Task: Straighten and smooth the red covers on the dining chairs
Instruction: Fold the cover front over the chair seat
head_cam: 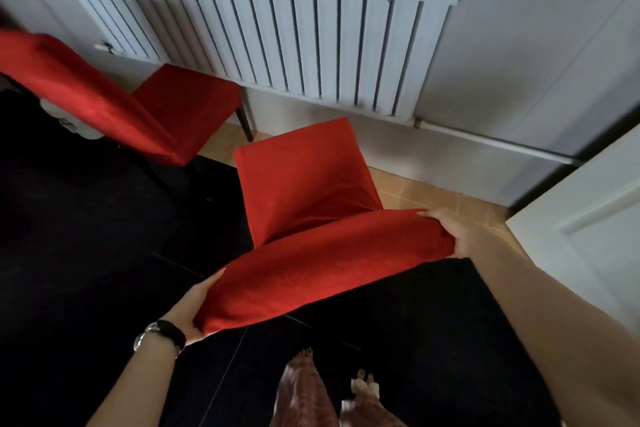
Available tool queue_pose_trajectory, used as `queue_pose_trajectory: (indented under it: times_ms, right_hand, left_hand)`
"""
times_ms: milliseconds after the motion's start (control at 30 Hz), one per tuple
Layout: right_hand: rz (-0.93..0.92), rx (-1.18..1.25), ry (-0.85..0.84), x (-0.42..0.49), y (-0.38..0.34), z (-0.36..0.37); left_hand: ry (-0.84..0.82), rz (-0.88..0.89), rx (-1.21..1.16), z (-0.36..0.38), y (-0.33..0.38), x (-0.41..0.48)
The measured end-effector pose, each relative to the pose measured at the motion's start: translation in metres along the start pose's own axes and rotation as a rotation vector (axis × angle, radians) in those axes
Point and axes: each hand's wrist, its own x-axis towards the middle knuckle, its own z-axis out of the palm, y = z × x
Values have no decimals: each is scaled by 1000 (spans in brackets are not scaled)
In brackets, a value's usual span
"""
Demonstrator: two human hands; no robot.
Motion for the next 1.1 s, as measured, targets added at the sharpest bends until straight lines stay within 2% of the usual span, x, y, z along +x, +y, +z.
queue_pose_trajectory:
  times_ms: [133,333,367,433,500,600,767,900,1000,1100]
  right_hand:
    - [-57,-100,-31,8,-25,12]
    - [-86,-221,-64,16,-61,34]
    - [-94,-242,-72,17,-67,38]
    - [-113,-282,-91,16,-80,48]
    - [-129,-309,-100,15,-93,59]
    - [-140,-352,-115,13,-108,76]
    - [-170,-426,-142,11,-123,99]
    - [-192,-470,-161,9,-130,108]
    - [-208,-511,-145,8,-133,114]
    - [-218,-538,-169,5,-138,126]
  left_hand:
    - [-9,-60,-28,-6,-13,-11]
    - [46,-221,155,-21,-27,-22]
    - [84,-257,235,-23,-22,-24]
    - [135,-270,635,-20,-11,-22]
    - [173,-112,1066,-16,5,-21]
    - [57,27,1345,2,28,-19]
    - [-18,-46,1693,20,40,-13]
    - [-45,-147,1745,18,44,-8]
    - [-119,-271,1570,20,41,-8]
    - [-84,-295,1413,25,45,-6]
